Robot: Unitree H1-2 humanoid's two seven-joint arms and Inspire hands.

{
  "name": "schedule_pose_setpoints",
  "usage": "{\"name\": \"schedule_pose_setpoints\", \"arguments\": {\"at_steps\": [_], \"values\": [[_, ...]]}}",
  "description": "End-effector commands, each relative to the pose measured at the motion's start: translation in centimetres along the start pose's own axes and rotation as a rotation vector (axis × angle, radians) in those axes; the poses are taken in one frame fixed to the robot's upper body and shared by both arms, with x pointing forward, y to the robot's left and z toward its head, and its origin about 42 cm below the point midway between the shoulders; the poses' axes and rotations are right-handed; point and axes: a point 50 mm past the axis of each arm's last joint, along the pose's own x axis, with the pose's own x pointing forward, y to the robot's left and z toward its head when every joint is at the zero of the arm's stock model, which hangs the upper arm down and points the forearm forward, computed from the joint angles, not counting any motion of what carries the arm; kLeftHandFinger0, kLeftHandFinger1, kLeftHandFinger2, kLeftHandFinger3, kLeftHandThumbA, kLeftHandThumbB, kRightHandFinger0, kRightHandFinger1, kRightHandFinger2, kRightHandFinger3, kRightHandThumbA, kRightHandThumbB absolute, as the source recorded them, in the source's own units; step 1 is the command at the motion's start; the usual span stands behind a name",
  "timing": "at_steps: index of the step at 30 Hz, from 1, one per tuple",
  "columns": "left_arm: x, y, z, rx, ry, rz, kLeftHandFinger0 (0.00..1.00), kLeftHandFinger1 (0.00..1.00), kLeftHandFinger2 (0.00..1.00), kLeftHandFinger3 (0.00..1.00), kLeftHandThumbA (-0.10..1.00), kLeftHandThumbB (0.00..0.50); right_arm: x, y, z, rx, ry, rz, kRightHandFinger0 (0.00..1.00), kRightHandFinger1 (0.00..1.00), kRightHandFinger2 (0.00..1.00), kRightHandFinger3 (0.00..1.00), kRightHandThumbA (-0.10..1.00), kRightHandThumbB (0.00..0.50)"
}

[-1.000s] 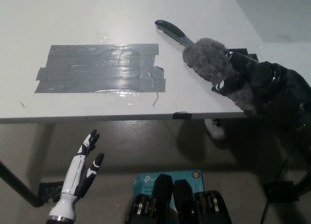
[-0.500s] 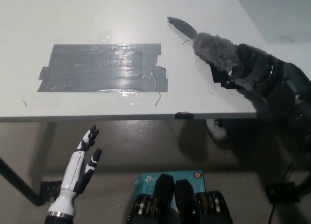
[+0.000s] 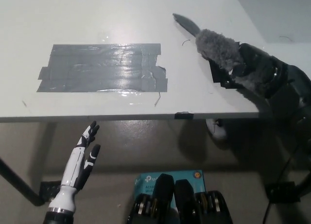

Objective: A grey duster is kept infront of the robot in the middle of the table and the robot extends its right arm to grab the duster, picks it up and hands it to a person

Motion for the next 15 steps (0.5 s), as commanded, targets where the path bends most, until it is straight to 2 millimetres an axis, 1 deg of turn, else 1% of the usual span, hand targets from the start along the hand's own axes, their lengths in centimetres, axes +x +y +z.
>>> {"name": "schedule_pose_setpoints", "arguments": {"at_steps": [1,2,3,4,5,6,7,8,9,11,12,14,15], "values": [[1.2,1.1,0.7,-0.003,-0.061,0.013,0.97,1.0,1.0,1.0,1.0,0.272,-0.5,0.2,-0.7,0.367,-0.107,0.044,0.08,0.62,0.8,0.66,-0.1,0.16],[1.2,1.1,0.7,0.0,-0.059,0.014,0.97,1.0,1.0,1.0,1.0,0.262,-1.1,-0.6,0.6,0.495,-0.164,0.029,0.03,0.56,0.86,0.73,-0.1,0.211],[1.2,1.1,0.7,0.001,-0.056,0.015,0.97,1.0,1.0,1.0,1.0,0.262,-1.4,-1.1,1.1,0.562,-0.193,0.024,0.04,0.57,0.91,0.79,-0.1,0.211],[1.2,1.1,0.6,0.002,-0.057,0.015,0.96,1.0,1.0,1.0,1.0,0.255,-1.9,-1.5,1.7,0.63,-0.224,0.02,0.04,0.58,0.92,0.8,-0.1,0.215],[1.1,1.1,0.6,0.004,-0.057,0.015,0.96,1.0,1.0,1.0,1.0,0.247,-2.5,-2.0,2.4,0.7,-0.253,0.014,0.05,0.58,0.94,0.85,-0.1,0.202],[1.1,1.1,0.6,0.005,-0.058,0.014,0.96,1.0,1.0,1.0,1.0,0.246,-3.5,-2.6,3.2,0.789,-0.286,0.012,0.04,0.58,0.97,0.94,-0.1,0.201],[1.1,1.1,0.6,0.004,-0.058,0.013,0.96,1.0,1.0,1.0,1.0,0.246,-3.9,-2.7,3.5,0.819,-0.296,0.013,0.04,0.58,0.97,0.94,-0.1,0.201],[1.1,1.1,0.6,0.002,-0.052,0.013,0.96,1.0,1.0,1.0,1.0,0.252,-4.9,-3.2,4.4,0.89,-0.347,0.02,0.01,0.55,0.93,1.0,-0.1,0.191],[1.1,1.1,0.6,0.001,-0.05,0.012,0.96,1.0,1.0,1.0,1.0,0.254,-5.5,-3.4,4.8,0.937,-0.383,0.031,0.01,0.55,0.93,1.0,-0.1,0.194],[1.1,1.1,0.7,0.0,-0.049,0.011,0.96,1.0,1.0,1.0,1.0,0.255,-6.7,-3.7,5.4,1.024,-0.462,0.067,0.0,0.54,0.95,1.0,-0.1,0.183],[1.2,1.1,0.7,0.0,-0.051,0.01,0.96,1.0,1.0,1.0,1.0,0.253,-7.5,-3.9,5.9,1.07,-0.531,0.094,0.0,0.53,0.95,1.0,-0.1,0.19],[1.2,1.1,0.7,0.002,-0.051,0.01,0.96,1.0,1.0,1.0,1.0,0.251,-8.4,-4.0,6.4,1.103,-0.59,0.107,0.0,0.51,0.95,0.99,-0.1,0.185],[1.2,1.0,0.7,0.003,-0.049,0.011,0.96,1.0,1.0,1.0,1.0,0.248,-8.8,-4.0,6.7,1.125,-0.624,0.121,0.0,0.51,0.95,0.99,-0.1,0.192]]}}
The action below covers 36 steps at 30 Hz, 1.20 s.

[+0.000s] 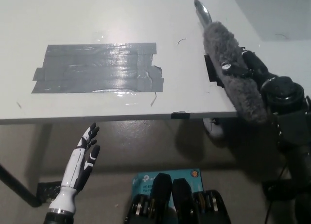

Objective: A grey duster is kept infront of the robot in the middle of the table and the robot extends its right arm to grab the duster, picks it up and hands it to a person

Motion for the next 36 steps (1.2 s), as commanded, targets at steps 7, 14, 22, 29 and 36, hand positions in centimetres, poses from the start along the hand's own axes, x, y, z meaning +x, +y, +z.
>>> {"name": "schedule_pose_setpoints", "arguments": {"at_steps": [7,14,22,29,36], "values": [[1.3,1.0,1.1,0.001,-0.072,0.013,0.95,1.0,1.0,1.0,0.99,0.244,-7.9,2.3,12.0,0.605,-0.536,0.334,0.0,0.46,0.93,1.0,-0.1,0.18],[1.6,1.2,1.2,0.008,-0.079,0.009,0.95,1.0,1.0,1.0,1.0,0.231,-10.1,5.3,11.6,0.82,-0.569,0.492,0.0,0.46,0.91,1.0,-0.1,0.144],[1.6,1.3,1.3,0.008,-0.071,0.009,0.96,1.0,1.0,1.0,1.0,0.243,-11.0,8.4,10.1,0.929,-0.516,0.52,0.0,0.4,0.83,1.0,-0.1,0.071],[1.6,1.3,1.3,0.007,-0.074,0.008,0.95,1.0,1.0,1.0,1.0,0.241,-10.6,10.7,7.3,0.996,-0.425,0.526,0.0,0.42,0.82,1.0,-0.1,0.053],[1.7,1.4,1.2,0.011,-0.076,0.011,0.95,1.0,1.0,1.0,1.0,0.235,-10.8,10.9,6.9,0.99,-0.414,0.549,0.0,0.44,0.82,1.0,-0.1,0.069]]}}
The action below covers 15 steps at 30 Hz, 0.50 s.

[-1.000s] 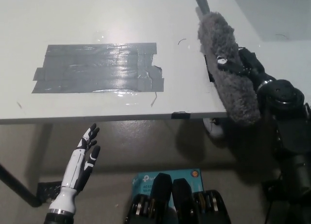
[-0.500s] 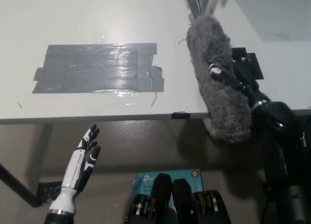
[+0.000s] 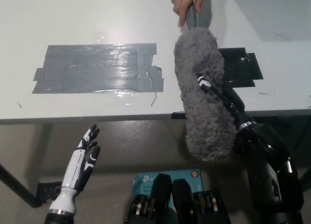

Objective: A grey duster is kept infront of the robot in the middle of the table and the robot extends its right arm to grab the duster, picks it up and hands it to a person

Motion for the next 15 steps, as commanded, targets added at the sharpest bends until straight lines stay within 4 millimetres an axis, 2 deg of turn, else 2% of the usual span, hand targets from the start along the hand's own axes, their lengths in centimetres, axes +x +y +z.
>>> {"name": "schedule_pose_setpoints", "arguments": {"at_steps": [1,6,7,8,9,10,11,12,13,14,15], "values": [[1.8,1.5,1.5,0.01,-0.09,0.013,0.95,1.0,1.0,1.0,1.0,0.235,-0.7,7.8,5.4,0.283,-0.157,0.337,0.0,0.44,0.82,1.0,-0.1,0.07],[1.8,1.5,1.5,0.002,-0.092,0.012,0.94,1.0,1.0,1.0,0.99,0.236,-0.9,7.9,5.7,0.264,-0.153,0.354,0.0,0.45,0.8,1.0,-0.1,0.071],[1.8,1.5,1.5,0.003,-0.093,0.011,0.94,1.0,1.0,1.0,0.99,0.234,-1.0,7.9,5.8,0.258,-0.152,0.367,0.0,0.45,0.78,1.0,-0.1,0.082],[1.9,1.5,1.5,0.003,-0.095,0.009,0.93,1.0,1.0,1.0,0.99,0.231,-1.1,7.8,5.9,0.247,-0.148,0.386,0.02,0.5,0.85,1.0,-0.08,0.117],[2.0,1.5,1.5,0.002,-0.096,0.009,0.93,1.0,1.0,1.0,0.99,0.231,-1.2,7.7,6.0,0.251,-0.141,0.395,0.19,0.6,0.91,1.0,0.07,0.135],[2.0,1.5,1.5,0.002,-0.097,0.009,0.93,1.0,1.0,1.0,0.99,0.231,-1.3,7.7,6.0,0.255,-0.136,0.401,0.19,0.56,0.82,1.0,0.13,0.153],[2.1,1.5,1.5,0.0,-0.096,0.009,0.93,1.0,1.0,1.0,0.99,0.232,-1.4,7.6,6.1,0.258,-0.13,0.411,0.37,0.71,0.99,1.0,0.24,0.215],[2.1,1.5,1.6,-0.001,-0.094,0.009,0.93,1.0,1.0,1.0,0.99,0.234,-1.9,7.5,6.1,0.237,-0.132,0.462,0.86,1.0,1.0,1.0,0.48,0.28],[2.1,1.5,1.6,0.001,-0.094,0.01,0.92,1.0,1.0,1.0,0.99,0.234,-2.2,7.5,6.0,0.231,-0.137,0.485,1.0,1.0,1.0,1.0,0.52,0.334],[2.0,1.6,1.7,0.003,-0.094,0.01,0.92,1.0,1.0,1.0,0.99,0.234,-2.3,7.4,6.0,0.228,-0.14,0.499,1.0,1.0,1.0,1.0,0.52,0.333],[2.0,1.6,1.7,0.004,-0.094,0.009,0.92,1.0,1.0,1.0,0.99,0.234,-2.5,7.4,5.9,0.23,-0.141,0.507,1.0,1.0,1.0,1.0,0.54,0.356]]}}
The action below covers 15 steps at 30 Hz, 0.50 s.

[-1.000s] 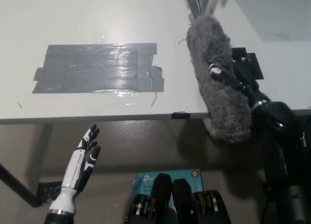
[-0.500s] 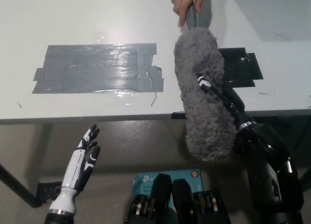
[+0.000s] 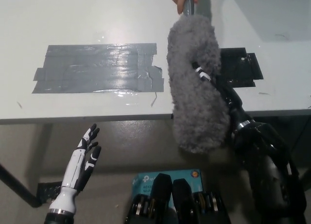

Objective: A grey duster is kept infront of the robot in the middle of the table and the robot extends its right arm to grab the duster, picks it up and hands it to a person

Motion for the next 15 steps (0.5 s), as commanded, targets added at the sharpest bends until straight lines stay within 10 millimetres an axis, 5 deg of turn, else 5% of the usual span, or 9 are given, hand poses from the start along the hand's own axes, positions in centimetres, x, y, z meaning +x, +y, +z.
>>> {"name": "schedule_pose_setpoints", "arguments": {"at_steps": [1,5,10,15], "values": [[1.9,1.6,1.7,0.005,-0.091,0.007,0.93,1.0,1.0,1.0,0.99,0.232,-0.8,5.5,3.5,0.1,-0.072,0.375,1.0,1.0,1.0,1.0,0.57,0.388],[2.0,1.6,1.7,0.005,-0.094,0.008,0.93,1.0,1.0,1.0,0.99,0.23,-1.3,5.1,3.6,0.049,-0.073,0.394,1.0,1.0,1.0,1.0,0.73,0.473],[2.2,1.5,1.6,0.008,-0.103,0.004,0.92,1.0,1.0,1.0,1.0,0.227,-2.7,3.9,3.7,-0.112,-0.113,0.359,1.0,1.0,1.0,1.0,0.96,0.474],[2.1,1.5,1.5,0.0,-0.094,0.008,0.92,1.0,1.0,1.0,1.0,0.238,-5.0,2.9,3.6,-0.238,-0.187,0.25,1.0,1.0,1.0,1.0,1.0,0.434]]}}
